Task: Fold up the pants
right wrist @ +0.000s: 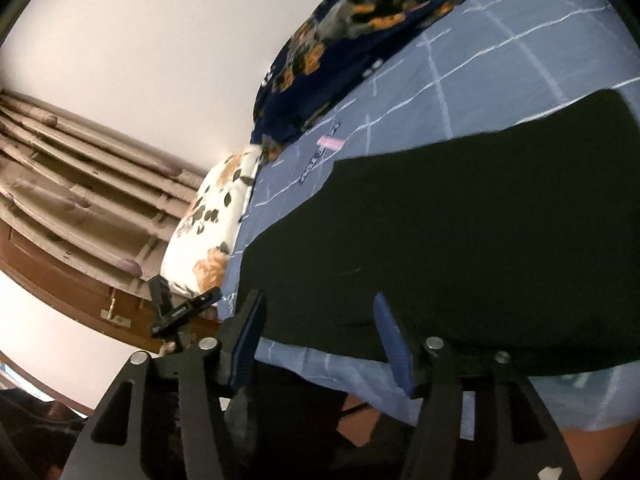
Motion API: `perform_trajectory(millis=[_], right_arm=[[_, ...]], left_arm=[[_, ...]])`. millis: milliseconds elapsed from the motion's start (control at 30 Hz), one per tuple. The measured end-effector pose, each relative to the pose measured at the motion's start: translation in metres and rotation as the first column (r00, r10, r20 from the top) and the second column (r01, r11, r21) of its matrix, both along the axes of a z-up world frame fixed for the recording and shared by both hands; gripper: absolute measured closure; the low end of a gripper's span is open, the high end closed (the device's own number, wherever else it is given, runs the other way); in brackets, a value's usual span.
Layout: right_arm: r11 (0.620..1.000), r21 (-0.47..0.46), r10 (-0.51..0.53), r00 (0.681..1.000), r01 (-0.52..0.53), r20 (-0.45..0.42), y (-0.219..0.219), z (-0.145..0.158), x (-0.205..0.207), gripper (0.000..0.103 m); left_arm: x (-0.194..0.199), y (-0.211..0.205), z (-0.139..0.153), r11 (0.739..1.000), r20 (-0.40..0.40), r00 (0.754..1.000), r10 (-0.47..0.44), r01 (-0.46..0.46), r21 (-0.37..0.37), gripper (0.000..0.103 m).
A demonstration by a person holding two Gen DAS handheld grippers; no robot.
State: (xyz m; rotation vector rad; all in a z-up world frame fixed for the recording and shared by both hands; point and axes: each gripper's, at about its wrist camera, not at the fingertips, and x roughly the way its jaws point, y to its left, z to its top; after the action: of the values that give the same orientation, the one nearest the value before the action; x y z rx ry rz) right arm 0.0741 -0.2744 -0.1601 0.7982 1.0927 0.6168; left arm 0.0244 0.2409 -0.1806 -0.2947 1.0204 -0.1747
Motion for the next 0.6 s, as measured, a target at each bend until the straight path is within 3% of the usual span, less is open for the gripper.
perform_trajectory(millis=[300,433,533,600], right_arm=[[1.000,0.019,-0.017,0.998,0.018,-0.062,0.010,-0.014,-0.003,0.042],[0.999,0.026,-0.028,0.996,0.030,-0.080,0.010,-0.018,-0.003,0.038],[0.998,0.033,-0.041,0.994,0.045,-0.101,0.009,-0.021,-0.004,0.036],[0.998,0.041,-0.045,0.993,0.049,-0.109,0.011,-0.023,-0.004,0.036]], left_arm=[[0.020,-0.025,-0.024,0.992,-0.047,0.992,-0.120,0.118,-0.047,0.016],[0.030,-0.031,-0.028,0.977,-0.041,0.986,-0.159,0.151,-0.152,0.016],[0.035,-0.048,-0.026,0.950,-0.022,0.968,-0.251,0.242,-0.196,0.017],[0.039,-0.061,-0.028,0.951,-0.037,0.958,-0.286,0.279,-0.133,0.017]])
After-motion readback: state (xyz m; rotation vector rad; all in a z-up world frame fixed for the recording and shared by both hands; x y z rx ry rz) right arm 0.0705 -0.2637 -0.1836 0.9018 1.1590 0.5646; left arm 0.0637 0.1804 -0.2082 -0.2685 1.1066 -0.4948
